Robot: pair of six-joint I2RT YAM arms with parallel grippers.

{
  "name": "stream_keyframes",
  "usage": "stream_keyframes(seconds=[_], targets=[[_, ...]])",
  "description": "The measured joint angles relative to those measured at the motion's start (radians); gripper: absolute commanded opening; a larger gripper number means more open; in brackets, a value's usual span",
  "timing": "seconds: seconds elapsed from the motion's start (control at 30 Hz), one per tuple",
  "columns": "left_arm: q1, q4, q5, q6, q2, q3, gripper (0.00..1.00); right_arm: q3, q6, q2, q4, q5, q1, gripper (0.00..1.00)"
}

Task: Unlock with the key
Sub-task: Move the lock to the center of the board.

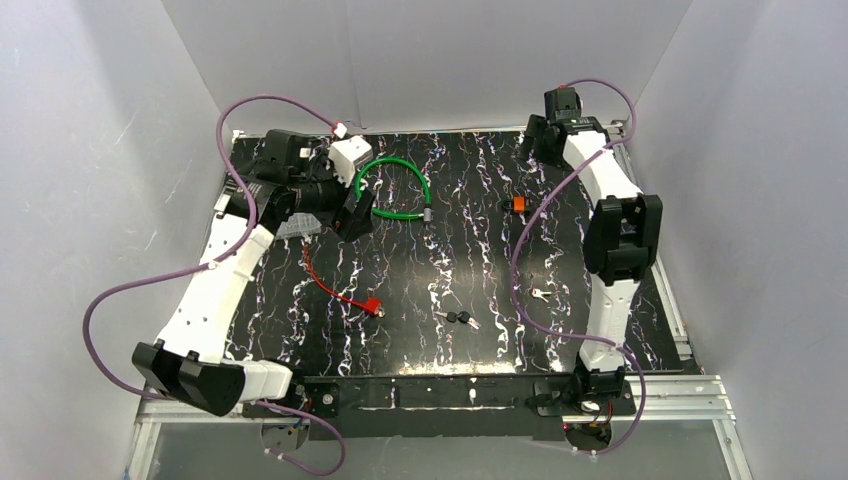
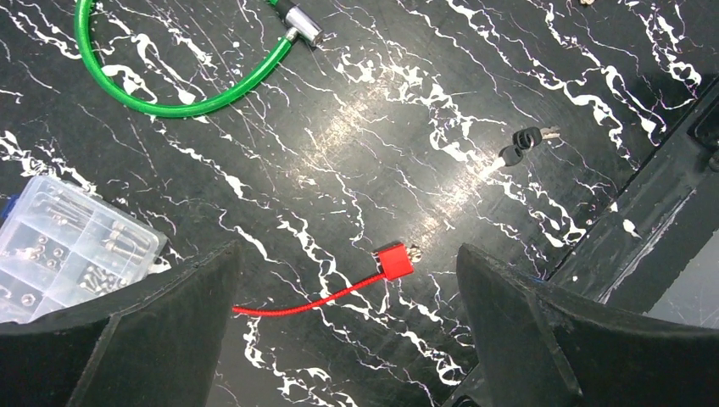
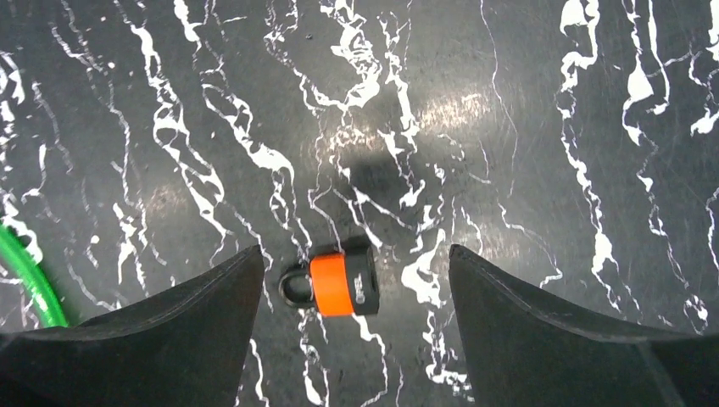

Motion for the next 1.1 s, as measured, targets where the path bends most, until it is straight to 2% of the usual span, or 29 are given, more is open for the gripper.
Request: stream_keyframes(seconds=[0.13,0.33,0.57,0.73,0.83,1.1], targets=[[0.000,0.007,0.016,-0.006,0.011,-0.004,0.98,0.042,-0.010,0.084,-0.008,-0.002,-0.003,0.75],[0.000,0.017,0.032,-0.006,-0.005,-0.034,0.98,0.013,0.013,0.151,-0.022,-0.046,0.005,0.60],[0.000,0.024,0.032,-0.006,-0.006,-0.034,0.98,-0.106,0.042,0.151,0.002,-0.071,0.029,0.64],[0.000,0.027,0.032,-0.010,-0.008,-0.034,0.98,-0.123,0.046,0.144,0.009,-0.071,0.052,0.57],[0.000,0.028,0.031,-0.009,-0.019,-0.038,0.98,-0.156,0.052,0.125,0.025,-0.075,0.065,0.58],[0.000,0.034,0.033,-0.010,-0.060,-0.050,0.98,-0.467,0.131,-0.077,0.089,-0.107,0.184,0.58]])
